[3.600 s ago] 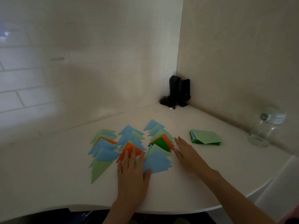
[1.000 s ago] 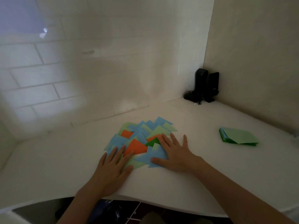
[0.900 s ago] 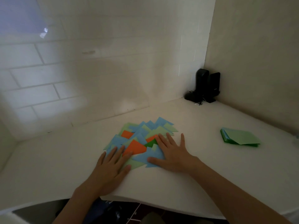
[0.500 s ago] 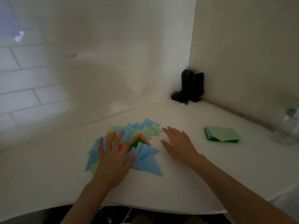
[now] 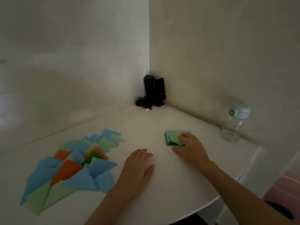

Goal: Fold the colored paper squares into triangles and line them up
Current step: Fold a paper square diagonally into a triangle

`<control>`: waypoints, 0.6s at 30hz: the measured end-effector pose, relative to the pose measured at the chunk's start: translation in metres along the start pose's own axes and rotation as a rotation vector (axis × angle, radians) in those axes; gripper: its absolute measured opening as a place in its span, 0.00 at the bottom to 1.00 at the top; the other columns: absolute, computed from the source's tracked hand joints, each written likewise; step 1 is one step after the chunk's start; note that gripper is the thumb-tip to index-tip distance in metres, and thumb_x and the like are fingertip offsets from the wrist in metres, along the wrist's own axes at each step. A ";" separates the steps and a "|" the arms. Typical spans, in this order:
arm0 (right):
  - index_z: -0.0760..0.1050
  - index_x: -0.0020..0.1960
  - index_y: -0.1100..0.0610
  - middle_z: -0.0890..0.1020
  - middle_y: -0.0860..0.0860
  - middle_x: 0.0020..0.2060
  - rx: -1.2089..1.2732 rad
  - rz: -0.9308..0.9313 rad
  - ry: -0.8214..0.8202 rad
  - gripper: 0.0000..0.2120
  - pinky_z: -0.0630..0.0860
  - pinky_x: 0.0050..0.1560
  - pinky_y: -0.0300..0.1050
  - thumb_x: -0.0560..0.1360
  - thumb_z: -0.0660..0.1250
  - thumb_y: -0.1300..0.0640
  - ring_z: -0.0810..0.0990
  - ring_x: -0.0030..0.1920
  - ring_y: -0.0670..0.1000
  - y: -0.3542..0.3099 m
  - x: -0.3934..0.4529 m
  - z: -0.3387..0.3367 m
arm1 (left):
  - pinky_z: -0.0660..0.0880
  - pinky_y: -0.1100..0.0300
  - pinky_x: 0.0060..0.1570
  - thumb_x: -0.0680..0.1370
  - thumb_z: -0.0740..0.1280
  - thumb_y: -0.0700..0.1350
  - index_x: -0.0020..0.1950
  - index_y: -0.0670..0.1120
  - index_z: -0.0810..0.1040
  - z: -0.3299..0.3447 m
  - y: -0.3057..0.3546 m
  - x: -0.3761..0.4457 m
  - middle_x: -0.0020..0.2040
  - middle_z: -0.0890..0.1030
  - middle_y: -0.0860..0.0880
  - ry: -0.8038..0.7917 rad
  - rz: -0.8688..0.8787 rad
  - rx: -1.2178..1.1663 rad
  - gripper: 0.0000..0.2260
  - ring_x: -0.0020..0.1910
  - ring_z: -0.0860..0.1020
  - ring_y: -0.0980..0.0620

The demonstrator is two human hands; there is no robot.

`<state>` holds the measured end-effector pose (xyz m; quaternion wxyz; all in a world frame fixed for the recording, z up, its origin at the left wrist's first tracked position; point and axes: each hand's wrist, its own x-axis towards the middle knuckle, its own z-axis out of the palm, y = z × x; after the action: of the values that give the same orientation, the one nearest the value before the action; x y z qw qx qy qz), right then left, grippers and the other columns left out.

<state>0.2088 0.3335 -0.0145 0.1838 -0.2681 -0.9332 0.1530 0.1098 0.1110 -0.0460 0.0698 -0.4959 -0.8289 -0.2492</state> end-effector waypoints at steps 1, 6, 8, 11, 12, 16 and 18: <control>0.71 0.68 0.55 0.70 0.49 0.68 0.000 0.011 -0.011 0.26 0.65 0.67 0.46 0.73 0.67 0.44 0.68 0.66 0.51 0.003 0.001 0.002 | 0.64 0.51 0.68 0.78 0.52 0.59 0.65 0.50 0.72 0.004 -0.001 0.001 0.69 0.70 0.49 -0.003 -0.007 0.006 0.22 0.68 0.66 0.48; 0.80 0.57 0.51 0.78 0.46 0.59 0.003 -0.036 0.132 0.13 0.69 0.56 0.43 0.76 0.64 0.48 0.74 0.58 0.51 0.009 0.000 0.011 | 0.67 0.54 0.61 0.78 0.54 0.57 0.62 0.50 0.74 0.006 -0.006 0.007 0.64 0.74 0.49 0.061 0.005 0.007 0.19 0.63 0.71 0.49; 0.82 0.51 0.52 0.81 0.47 0.54 0.035 -0.041 0.201 0.09 0.70 0.51 0.44 0.76 0.66 0.51 0.77 0.53 0.52 0.008 -0.001 0.011 | 0.68 0.55 0.60 0.78 0.54 0.57 0.61 0.51 0.74 0.005 -0.007 0.008 0.63 0.74 0.50 0.072 0.010 0.003 0.17 0.62 0.71 0.50; 0.83 0.43 0.53 0.83 0.47 0.44 0.025 -0.095 0.330 0.02 0.69 0.44 0.45 0.71 0.72 0.55 0.78 0.45 0.54 0.003 -0.003 0.008 | 0.70 0.54 0.59 0.78 0.56 0.56 0.60 0.51 0.74 0.004 -0.005 0.007 0.62 0.74 0.50 0.098 0.036 -0.018 0.16 0.61 0.71 0.51; 0.83 0.42 0.52 0.82 0.46 0.42 0.023 -0.114 0.374 0.02 0.68 0.43 0.44 0.70 0.73 0.55 0.78 0.44 0.53 -0.001 -0.007 0.005 | 0.69 0.55 0.61 0.78 0.56 0.56 0.62 0.51 0.73 0.003 -0.003 0.006 0.63 0.73 0.51 0.102 0.034 -0.040 0.17 0.62 0.70 0.52; 0.82 0.40 0.51 0.80 0.45 0.39 0.100 -0.232 0.430 0.02 0.70 0.41 0.47 0.69 0.74 0.54 0.77 0.41 0.49 -0.027 -0.034 -0.002 | 0.60 0.67 0.65 0.78 0.60 0.53 0.68 0.55 0.66 -0.004 0.007 -0.001 0.65 0.66 0.56 0.125 0.049 -0.182 0.19 0.65 0.63 0.59; 0.81 0.40 0.49 0.80 0.44 0.38 0.117 -0.275 0.388 0.02 0.73 0.40 0.48 0.69 0.73 0.53 0.78 0.39 0.49 -0.040 -0.049 0.000 | 0.56 0.74 0.62 0.77 0.64 0.50 0.69 0.55 0.64 -0.007 0.013 -0.005 0.64 0.64 0.57 0.139 0.061 -0.223 0.21 0.64 0.62 0.60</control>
<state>0.2293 0.2737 -0.0122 0.3939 -0.1518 -0.8977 0.1262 0.1224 0.1087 -0.0372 0.0792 -0.5071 -0.7738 -0.3713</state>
